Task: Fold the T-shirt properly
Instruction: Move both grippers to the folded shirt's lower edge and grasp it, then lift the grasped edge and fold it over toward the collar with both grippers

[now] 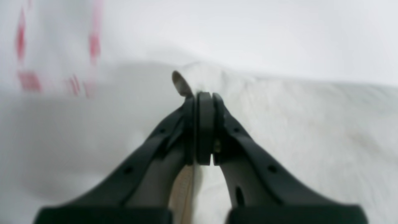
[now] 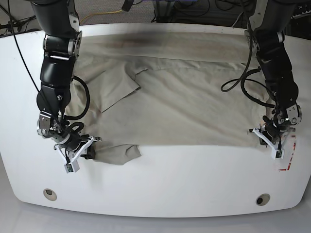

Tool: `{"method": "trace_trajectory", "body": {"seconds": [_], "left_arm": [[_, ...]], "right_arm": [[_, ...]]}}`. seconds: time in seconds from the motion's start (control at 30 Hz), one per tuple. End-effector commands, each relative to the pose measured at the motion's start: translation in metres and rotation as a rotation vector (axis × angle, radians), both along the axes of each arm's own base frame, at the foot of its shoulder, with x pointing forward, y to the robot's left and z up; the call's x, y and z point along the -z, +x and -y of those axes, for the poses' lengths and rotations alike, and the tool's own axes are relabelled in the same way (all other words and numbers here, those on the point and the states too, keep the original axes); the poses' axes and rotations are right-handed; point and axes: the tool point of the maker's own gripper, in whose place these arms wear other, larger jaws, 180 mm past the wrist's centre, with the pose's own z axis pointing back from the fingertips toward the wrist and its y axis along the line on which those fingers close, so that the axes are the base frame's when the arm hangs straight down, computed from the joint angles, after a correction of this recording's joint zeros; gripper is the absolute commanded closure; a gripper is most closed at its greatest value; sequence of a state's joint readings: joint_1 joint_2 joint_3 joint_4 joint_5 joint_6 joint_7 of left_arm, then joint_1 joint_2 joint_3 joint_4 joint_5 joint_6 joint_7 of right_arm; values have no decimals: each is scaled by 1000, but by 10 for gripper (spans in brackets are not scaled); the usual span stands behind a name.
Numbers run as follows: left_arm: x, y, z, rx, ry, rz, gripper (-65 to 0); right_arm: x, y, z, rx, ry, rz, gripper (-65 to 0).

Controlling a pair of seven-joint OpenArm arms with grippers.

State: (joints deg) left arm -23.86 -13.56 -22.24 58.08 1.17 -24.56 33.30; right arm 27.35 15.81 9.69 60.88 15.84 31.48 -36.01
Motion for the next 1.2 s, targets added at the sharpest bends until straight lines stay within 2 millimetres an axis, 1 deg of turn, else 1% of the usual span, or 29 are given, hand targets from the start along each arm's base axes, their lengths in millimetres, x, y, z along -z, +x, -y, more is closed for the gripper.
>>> {"method": "trace_trajectory", "body": {"seconds": [0.0, 0.03, 0.13, 0.2, 0.37, 0.47, 0.53, 0.67, 0.73, 0.83, 0.9, 0.97, 1.07, 1.13, 1.17], "left_arm": [[-26, 5, -6, 20, 39, 58, 0], [-28, 2, -6, 26, 52, 55, 0], [-44, -4, -7, 45, 96, 62, 0], [-50, -11, -5, 64, 128, 60, 0], [-61, -37, 1, 127, 221, 45, 0], [-64, -48, 4, 148, 257, 40, 0], [-64, -57, 3, 158, 282, 21, 0], [-65, -82, -8, 160, 331, -13, 0], [-64, -90, -9, 175, 348, -22, 0], [-61, -105, -13, 189, 368, -43, 0], [-57, -120, -19, 184, 384, -66, 0], [-54, -129, -21, 181, 391, -80, 0], [-49, -143, -19, 195, 405, -105, 0], [-42, -161, -16, 211, 418, -138, 0], [-39, -166, -16, 217, 419, -150, 0]], "right_arm": [[-33, 6, 4, -13, -34, 79, 0], [-36, 4, 3, -21, -49, 83, 0], [-42, -7, 2, -37, -94, 80, 0], [-48, -13, 4, -47, -124, 91, 0], [-46, -34, 3, -69, -175, 82, 0], [-43, -47, 8, -75, -207, 79, 0], [-40, -57, 7, -86, -220, 77, 0], [-35, -82, 19, -55, -234, 71, 0], [-31, -91, 23, -44, -238, 59, 0], [-23, -112, 28, -37, -264, 16, 0], [-20, -127, 25, -29, -261, 4, 0], [-19, -138, 24, -12, -252, 2, 0], [-16, -156, 18, -23, -257, -8, 0], [-11, -175, 14, -37, -271, -29, 0], [-9, -182, 12, -42, -271, -39, 0]]}}
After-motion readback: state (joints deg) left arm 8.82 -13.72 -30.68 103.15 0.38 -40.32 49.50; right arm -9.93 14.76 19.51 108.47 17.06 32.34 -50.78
